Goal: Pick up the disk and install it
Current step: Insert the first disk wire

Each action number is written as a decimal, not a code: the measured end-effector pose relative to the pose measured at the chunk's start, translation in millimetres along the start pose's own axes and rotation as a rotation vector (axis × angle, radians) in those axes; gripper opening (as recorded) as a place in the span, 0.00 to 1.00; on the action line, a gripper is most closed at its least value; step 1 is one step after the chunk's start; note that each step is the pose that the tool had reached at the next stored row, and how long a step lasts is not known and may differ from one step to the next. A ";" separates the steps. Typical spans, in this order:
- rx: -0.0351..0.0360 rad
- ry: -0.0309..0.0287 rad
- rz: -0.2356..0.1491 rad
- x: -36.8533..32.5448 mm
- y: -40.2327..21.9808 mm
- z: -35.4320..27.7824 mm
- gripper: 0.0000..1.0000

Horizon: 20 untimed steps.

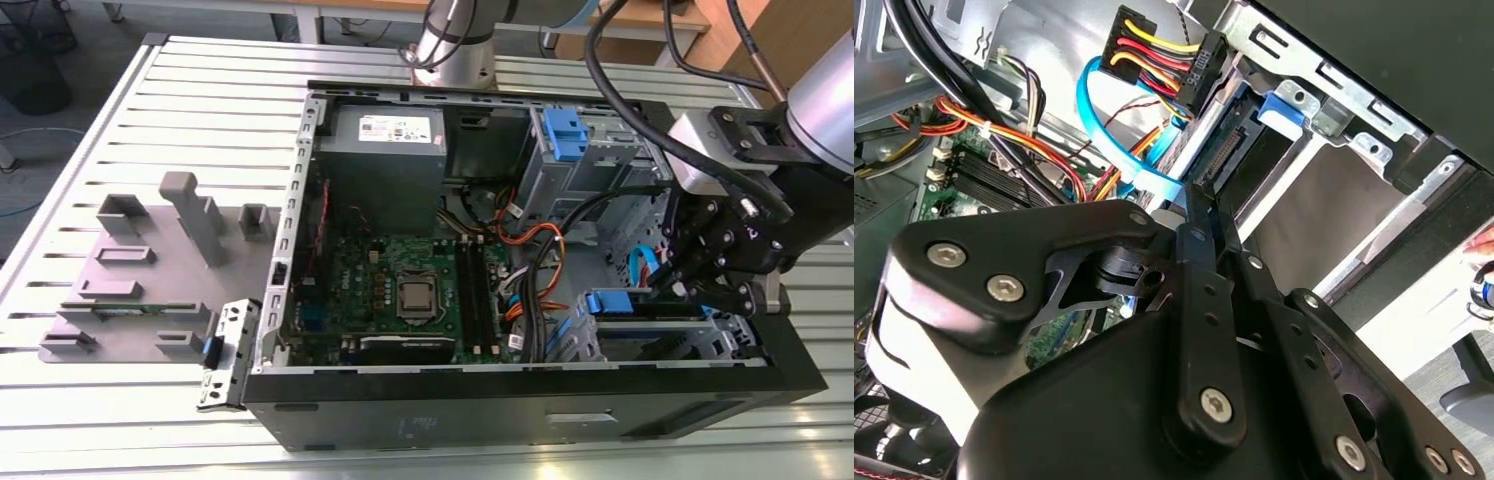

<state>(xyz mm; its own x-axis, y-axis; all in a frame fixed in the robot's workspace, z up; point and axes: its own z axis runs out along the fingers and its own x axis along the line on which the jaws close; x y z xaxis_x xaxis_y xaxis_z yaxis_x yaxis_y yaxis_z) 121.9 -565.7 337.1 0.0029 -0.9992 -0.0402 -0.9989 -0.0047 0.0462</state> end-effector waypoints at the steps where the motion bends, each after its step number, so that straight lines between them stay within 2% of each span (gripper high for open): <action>1: 0.0000 0.0001 0.000 0.0 0.0 0.0 0.16; 5: 0.0000 -0.0044 0.000 0.0 0.0 0.0 0.16; 20: 0.0000 -0.0047 0.000 0.2 -0.2 4.0 0.16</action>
<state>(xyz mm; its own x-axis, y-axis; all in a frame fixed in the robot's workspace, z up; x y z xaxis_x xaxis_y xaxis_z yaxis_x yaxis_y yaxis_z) 121.9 -565.8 333.1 0.0029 -0.9990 -0.0450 -0.9989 -0.0049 0.0461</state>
